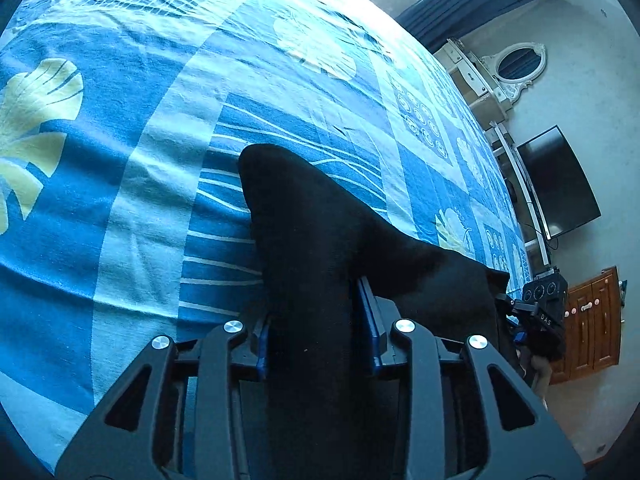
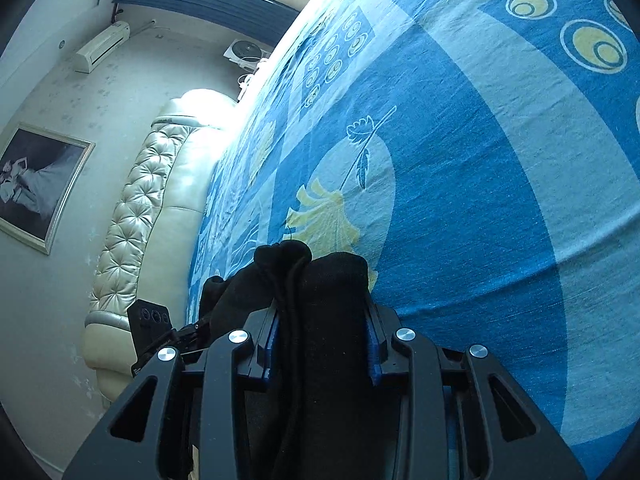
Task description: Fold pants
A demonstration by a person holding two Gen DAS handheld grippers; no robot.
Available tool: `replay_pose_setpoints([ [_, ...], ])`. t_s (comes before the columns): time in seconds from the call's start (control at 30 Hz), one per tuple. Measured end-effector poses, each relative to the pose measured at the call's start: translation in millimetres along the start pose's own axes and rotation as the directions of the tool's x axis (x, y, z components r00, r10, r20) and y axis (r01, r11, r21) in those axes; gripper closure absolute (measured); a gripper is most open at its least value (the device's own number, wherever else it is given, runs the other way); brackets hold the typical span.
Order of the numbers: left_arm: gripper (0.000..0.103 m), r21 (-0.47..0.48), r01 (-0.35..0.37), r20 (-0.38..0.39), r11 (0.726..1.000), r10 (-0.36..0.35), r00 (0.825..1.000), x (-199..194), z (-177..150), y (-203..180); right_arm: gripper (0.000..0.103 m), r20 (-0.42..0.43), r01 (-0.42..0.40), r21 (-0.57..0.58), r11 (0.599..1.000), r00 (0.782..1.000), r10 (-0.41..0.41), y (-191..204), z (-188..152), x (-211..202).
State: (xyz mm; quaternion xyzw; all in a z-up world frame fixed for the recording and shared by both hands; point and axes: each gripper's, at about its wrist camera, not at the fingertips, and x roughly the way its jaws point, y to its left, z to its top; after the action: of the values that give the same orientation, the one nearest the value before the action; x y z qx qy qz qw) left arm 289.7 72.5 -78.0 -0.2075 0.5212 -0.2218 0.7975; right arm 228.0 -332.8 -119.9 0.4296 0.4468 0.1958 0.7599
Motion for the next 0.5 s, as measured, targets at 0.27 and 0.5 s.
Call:
replay_pose_setpoints([
  [0.27, 0.010, -0.117, 0.059, 0.049, 0.991, -0.054, 0.997, -45.5, -32.3, 17.2, 0.027, 0.044, -0.072, 0.032, 0.997, 0.997, 0.071, 9.5, -22.1, -48.1],
  [0.5, 0.010, -0.191, 0.117, 0.086, 0.975, -0.103, 0.991, -86.3, -102.6, 31.6, 0.024, 0.047, -0.088, 0.077, 0.993, 0.995, 0.085, -8.9, -69.5, -91.3],
])
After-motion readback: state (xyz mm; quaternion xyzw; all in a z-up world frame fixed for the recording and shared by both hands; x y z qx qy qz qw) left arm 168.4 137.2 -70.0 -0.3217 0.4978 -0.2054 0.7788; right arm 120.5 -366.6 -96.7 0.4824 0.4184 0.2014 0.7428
